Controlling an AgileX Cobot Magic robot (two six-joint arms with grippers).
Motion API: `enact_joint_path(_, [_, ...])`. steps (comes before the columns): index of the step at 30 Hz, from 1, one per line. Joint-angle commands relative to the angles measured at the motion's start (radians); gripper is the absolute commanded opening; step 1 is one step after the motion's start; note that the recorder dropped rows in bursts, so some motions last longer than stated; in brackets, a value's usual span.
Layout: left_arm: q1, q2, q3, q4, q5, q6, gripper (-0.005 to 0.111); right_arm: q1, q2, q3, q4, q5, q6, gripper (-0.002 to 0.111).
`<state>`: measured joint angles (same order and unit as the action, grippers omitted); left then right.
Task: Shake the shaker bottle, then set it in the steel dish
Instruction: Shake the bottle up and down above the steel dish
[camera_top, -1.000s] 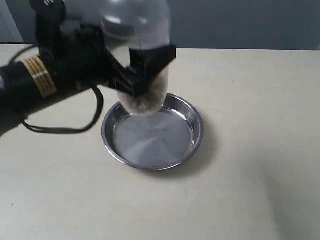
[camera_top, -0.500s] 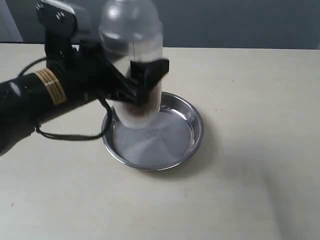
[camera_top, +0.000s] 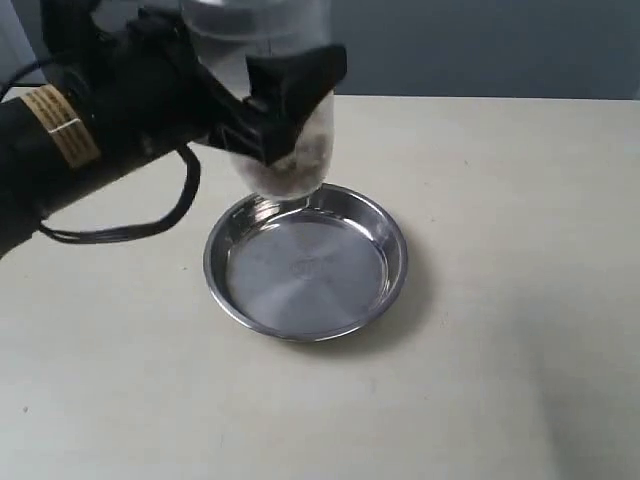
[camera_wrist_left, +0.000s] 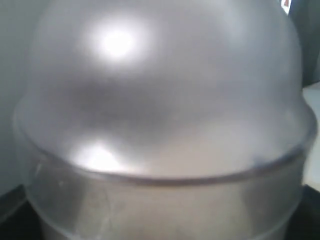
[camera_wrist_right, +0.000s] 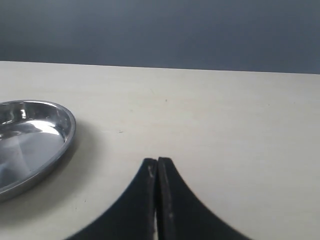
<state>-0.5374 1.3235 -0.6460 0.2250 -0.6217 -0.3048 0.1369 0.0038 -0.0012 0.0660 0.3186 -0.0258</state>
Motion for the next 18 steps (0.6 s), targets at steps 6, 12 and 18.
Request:
enact_joint_path(6, [-0.004,0.050,-0.006,0.036,-0.058,-0.096,0.000,0.004,-0.004,0.001,-0.001,-0.013,0.000,-0.001])
enact_joint_path(12, [-0.002,0.044,-0.041,0.087,-0.099,-0.078,0.000,0.004,-0.004,0.001,-0.001,-0.013,0.000,-0.001])
enact_joint_path(18, [-0.002,0.057,-0.030,0.024,0.151,-0.033,0.000,0.004,-0.004,0.001,-0.001,-0.013,0.000,-0.001])
